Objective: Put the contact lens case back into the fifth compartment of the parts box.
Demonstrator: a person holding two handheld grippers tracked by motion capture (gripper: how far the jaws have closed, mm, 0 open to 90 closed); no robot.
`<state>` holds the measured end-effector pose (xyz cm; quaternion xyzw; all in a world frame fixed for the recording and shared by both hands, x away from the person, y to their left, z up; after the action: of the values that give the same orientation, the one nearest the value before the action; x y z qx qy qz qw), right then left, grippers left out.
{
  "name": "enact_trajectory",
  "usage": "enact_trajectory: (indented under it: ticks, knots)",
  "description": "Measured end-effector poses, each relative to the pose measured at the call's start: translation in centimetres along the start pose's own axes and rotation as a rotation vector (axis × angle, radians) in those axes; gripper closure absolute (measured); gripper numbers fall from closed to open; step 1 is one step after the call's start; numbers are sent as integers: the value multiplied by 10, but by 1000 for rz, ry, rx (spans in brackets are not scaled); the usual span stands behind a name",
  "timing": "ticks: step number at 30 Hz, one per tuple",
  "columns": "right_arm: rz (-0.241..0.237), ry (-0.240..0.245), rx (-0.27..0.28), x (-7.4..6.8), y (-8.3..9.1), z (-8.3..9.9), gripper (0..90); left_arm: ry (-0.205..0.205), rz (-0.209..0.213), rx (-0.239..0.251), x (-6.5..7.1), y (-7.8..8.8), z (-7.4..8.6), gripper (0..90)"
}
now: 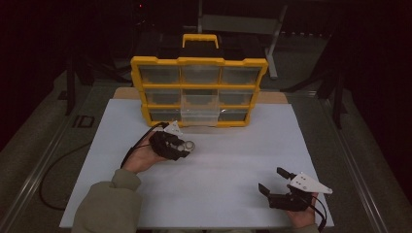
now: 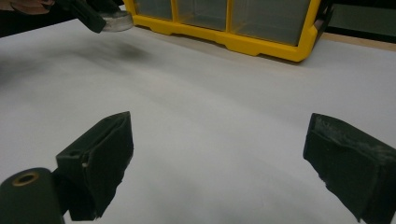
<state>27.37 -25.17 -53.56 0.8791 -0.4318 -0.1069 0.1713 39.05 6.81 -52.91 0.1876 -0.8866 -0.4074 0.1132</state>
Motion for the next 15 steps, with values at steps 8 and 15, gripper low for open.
enact_trajectory:
  ticks: [8, 15]
  knots:
    - [-1, -3, 0, 0, 0, 0, 85, -8, -10, 6, 1, 10, -4, 495]
    - [-4, -3, 5, 1, 0, 0, 85, -21, -19, 6, 0, 18, -6, 495]
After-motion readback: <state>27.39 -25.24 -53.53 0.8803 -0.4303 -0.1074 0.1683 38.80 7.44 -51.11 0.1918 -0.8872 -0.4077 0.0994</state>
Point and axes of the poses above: each handheld gripper's, and its own axes: y roughly backward along the jaws, z roughly out of its underside, x roughly to its right, the point moved 8 cm from there along -y, roughly forward along the jaws, and after that the axes turned 1 degree about z, right-handed, at the moved point
